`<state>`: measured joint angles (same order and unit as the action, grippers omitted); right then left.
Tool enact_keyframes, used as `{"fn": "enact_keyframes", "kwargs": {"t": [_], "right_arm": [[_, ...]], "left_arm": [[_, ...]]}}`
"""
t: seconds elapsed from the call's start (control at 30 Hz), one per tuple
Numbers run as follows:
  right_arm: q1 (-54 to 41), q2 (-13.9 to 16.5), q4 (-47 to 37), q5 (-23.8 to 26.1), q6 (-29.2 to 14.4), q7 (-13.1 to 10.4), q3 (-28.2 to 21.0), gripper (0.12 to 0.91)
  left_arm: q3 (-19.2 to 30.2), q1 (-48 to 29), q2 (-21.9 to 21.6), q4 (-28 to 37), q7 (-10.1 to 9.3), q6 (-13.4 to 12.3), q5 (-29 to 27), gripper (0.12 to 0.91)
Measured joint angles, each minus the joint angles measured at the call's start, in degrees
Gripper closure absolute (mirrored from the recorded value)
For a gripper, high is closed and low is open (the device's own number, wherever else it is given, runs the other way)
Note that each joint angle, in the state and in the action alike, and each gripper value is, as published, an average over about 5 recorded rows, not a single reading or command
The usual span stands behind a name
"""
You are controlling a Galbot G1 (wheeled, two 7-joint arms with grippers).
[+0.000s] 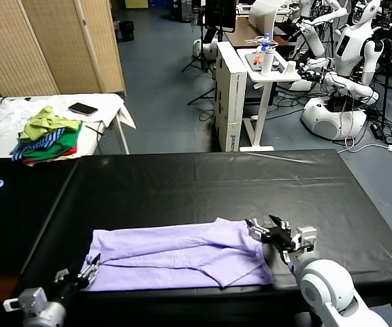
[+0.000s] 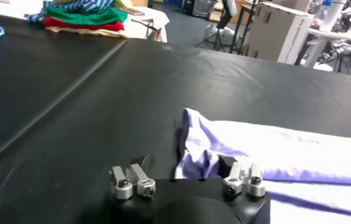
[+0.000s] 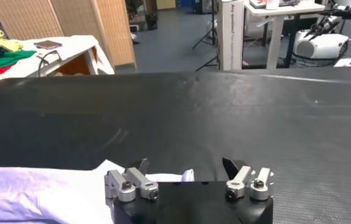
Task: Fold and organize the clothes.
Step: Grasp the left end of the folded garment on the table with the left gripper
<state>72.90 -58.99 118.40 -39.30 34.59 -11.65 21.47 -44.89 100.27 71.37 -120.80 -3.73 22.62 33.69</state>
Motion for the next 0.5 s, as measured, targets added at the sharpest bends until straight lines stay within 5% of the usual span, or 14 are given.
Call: {"fn": "enact_keyframes", "kwargs": {"t": [0.27, 0.5], "right_arm": [[-0.53, -0.28, -0.6, 0.69, -0.12, 0.48, -0.36, 0.118], [-0.04, -0.4, -0.83, 2.16, -1.45, 1.23, -0.09, 0.118]], "left_arm": [[0.04, -0.08, -0.02, -0.15, -0.46, 0.49, 3.9, 0.822], [-0.07, -0.44, -0.26, -0.42, -0.75, 0.05, 1.95, 0.847]]}}
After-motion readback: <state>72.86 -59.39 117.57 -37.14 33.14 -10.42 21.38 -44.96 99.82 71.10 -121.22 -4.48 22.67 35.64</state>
